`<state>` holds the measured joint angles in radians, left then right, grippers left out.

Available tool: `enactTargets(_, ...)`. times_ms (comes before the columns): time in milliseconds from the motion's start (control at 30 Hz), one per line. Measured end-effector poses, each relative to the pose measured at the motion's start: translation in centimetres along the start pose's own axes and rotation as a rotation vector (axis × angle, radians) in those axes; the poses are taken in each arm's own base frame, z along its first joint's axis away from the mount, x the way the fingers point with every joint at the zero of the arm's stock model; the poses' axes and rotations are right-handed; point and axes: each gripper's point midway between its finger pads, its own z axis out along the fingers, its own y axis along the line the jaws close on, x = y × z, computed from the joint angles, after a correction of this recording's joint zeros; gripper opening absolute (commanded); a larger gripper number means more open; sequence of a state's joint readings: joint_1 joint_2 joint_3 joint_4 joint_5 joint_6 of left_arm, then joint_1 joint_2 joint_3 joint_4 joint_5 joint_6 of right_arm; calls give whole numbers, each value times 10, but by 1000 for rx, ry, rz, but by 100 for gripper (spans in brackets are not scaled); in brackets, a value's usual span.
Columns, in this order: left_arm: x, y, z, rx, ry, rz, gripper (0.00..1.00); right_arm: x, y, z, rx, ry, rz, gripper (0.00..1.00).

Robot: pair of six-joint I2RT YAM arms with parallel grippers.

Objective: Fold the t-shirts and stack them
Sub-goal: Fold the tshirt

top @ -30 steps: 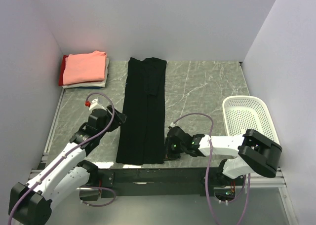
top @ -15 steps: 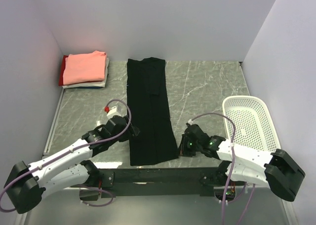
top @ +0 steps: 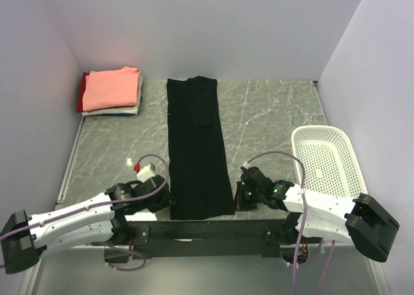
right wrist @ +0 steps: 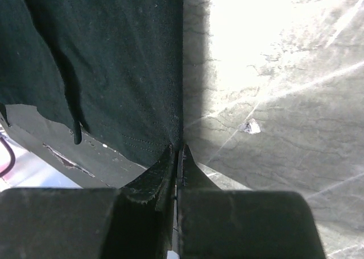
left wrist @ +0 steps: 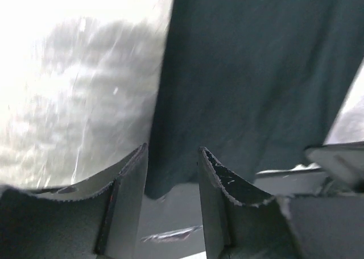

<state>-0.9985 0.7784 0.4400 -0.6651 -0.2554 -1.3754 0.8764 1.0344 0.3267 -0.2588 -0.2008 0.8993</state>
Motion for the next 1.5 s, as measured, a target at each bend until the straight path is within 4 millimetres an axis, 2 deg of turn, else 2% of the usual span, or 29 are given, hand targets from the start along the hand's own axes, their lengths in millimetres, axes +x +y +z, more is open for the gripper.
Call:
enactTargets(133, 24, 9, 1, -29, 54, 10, 43, 1, 1, 1, -4, 8, -1, 0)
enactTargets(300, 42, 20, 3, -50, 90, 7, 41, 1, 2, 1, -4, 12, -4, 0)
enactTargets(600, 49, 22, 10, -21, 93, -27, 36, 1, 2, 1, -7, 14, -3, 0)
enactTargets(700, 51, 20, 11, -9, 96, -27, 31, 1, 3, 2, -9, 17, -2, 0)
enactTargets(833, 51, 19, 10, -5, 97, -23, 4, 3, 4, 2, -13, 20, -5, 0)
enactTargets(867, 51, 19, 10, -2, 99, -23, 1, 3, 5, 2, -14, 22, -7, 0)
enactTargets(1033, 52, 20, 4, 12, 115, -6, 0, 15, 11, -1, -33, 50, -48, 0)
enactTargets(1267, 50, 19, -16, 40, 139, 25, 0, 48, 24, -15, -66, 114, -136, 0)
enactTargets(1400, 44, 12, -27, 70, 128, 53, 0, 45, 23, -20, -30, 103, -138, 0)
enactTargets(1500, 35, -3, -36, 110, 95, 81, 0, 34, 32, -27, -10, 68, -141, 0)
